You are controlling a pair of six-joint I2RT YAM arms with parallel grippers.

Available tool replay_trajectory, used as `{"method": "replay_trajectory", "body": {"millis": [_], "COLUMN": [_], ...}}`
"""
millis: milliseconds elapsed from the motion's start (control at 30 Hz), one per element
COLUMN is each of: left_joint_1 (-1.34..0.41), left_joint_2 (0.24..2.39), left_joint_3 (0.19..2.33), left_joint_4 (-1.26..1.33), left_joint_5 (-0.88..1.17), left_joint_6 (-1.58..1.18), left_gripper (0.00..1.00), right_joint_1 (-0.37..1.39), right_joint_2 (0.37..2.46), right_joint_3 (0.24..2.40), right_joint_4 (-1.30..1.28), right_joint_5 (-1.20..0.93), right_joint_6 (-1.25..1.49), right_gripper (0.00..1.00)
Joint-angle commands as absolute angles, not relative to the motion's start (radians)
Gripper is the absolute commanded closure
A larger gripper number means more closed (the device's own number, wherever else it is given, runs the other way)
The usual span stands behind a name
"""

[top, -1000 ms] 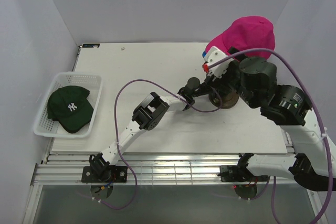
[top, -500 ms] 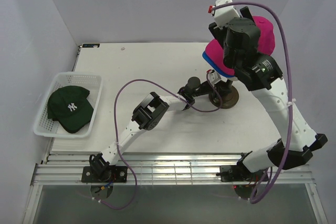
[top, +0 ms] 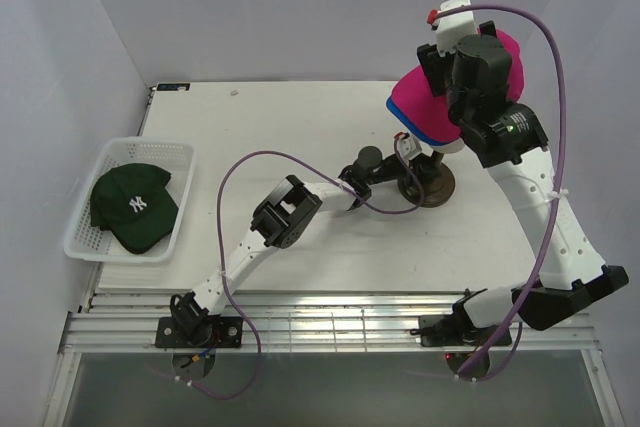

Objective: Stack the hats

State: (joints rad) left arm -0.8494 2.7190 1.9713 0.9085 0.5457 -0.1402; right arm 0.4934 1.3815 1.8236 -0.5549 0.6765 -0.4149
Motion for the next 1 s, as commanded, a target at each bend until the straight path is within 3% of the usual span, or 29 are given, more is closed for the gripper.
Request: {"method": "replay_trajectory", "body": {"millis": [0,200,467,667,800,900,967], "left_joint_1": [-0.853,-0.853,-0.853,-0.853,-0.854,-0.853,-0.853], "left_joint_2": [2.655,2.657,2.661,2.655,2.657,2.657,2.657], "left_joint_3": [1.951,1.957,1.957,1.951,1.957,1.957,1.957], "left_joint_4": [0.828,0.825,0.821,0.807,0.807,0.807,0.807], "left_joint_5": [0.542,0.54,0.543,0.543,0.545,0.548,0.551], "left_joint_6": [-0.124,-0.124,-0.126,-0.12,-0.126,-0.13,-0.132], "left_gripper": [1.0,1.0,1.0,1.0,1.0,1.0,1.0], "right_joint_1": [0.474,0.469,0.469,0.373,0.211,0.073,0.028], "right_joint_2": [1.365,1.361,1.405,1.43,1.388,1.374,1.365], "right_joint_3": [1.766,1.762,2.13,2.111,2.057,2.033,2.002], "right_joint_4": [-0.595,-0.63,-0.651,-0.629,-0.562,-0.552,-0.552], "right_joint_5": [0.62,0.558,0.571,0.601,0.56,0.552,0.532], "right_joint_6": [-0.374,-0.351,-0.305,-0.229,-0.128,-0.065,-0.031], "right_gripper": [0.23,0.24,0.17,0.17,0.25,0.42,0.46]}}
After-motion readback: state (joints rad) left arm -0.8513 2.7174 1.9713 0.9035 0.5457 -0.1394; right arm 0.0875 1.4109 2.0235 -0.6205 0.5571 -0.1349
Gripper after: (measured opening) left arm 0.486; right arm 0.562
